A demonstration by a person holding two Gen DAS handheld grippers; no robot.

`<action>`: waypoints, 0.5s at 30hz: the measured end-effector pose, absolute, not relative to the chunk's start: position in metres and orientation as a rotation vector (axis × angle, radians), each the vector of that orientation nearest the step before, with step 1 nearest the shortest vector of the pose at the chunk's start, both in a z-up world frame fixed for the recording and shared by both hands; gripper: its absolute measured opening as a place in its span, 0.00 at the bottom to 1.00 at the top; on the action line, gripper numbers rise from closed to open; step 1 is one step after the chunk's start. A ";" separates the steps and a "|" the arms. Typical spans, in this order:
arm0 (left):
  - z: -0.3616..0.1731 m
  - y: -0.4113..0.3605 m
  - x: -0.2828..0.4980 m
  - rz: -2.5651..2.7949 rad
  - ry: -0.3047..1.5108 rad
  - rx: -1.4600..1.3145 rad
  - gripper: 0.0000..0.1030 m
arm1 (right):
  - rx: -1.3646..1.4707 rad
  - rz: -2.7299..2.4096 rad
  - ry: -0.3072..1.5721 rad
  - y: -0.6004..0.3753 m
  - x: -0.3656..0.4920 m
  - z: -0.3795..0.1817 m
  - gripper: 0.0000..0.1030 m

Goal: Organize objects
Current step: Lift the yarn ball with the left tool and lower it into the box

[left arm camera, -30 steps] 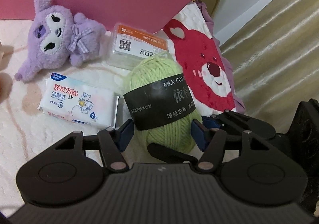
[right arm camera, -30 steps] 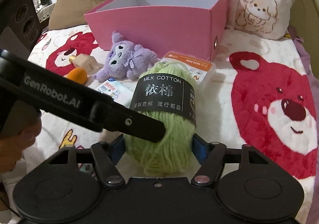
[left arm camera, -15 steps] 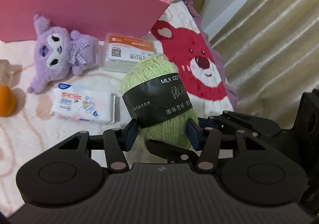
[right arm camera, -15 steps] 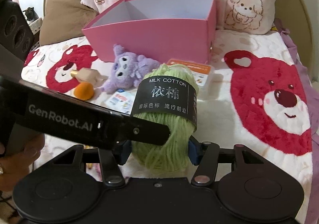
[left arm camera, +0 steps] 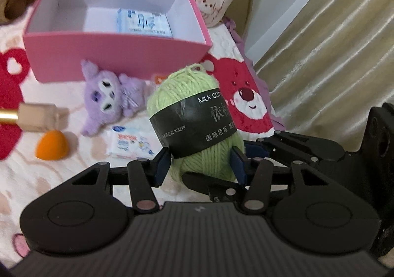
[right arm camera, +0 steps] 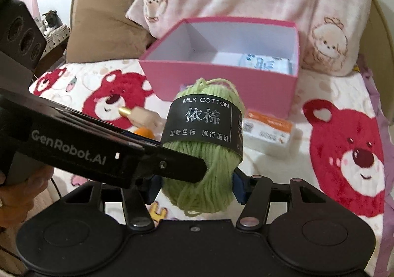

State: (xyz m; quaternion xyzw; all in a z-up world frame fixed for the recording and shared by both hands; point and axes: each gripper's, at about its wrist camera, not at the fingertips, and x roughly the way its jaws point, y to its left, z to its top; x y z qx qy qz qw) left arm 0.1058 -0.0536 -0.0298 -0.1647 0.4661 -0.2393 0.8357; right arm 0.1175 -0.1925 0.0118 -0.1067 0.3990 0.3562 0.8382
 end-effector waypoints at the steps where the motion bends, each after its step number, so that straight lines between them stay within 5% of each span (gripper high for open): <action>1: -0.026 -0.051 0.105 -0.507 0.980 -0.334 0.50 | -0.224 0.757 0.841 -0.189 0.118 0.014 0.61; 15: 0.041 0.011 0.140 -0.459 0.882 -0.293 0.50 | -0.221 0.870 0.713 -0.128 0.149 0.070 0.61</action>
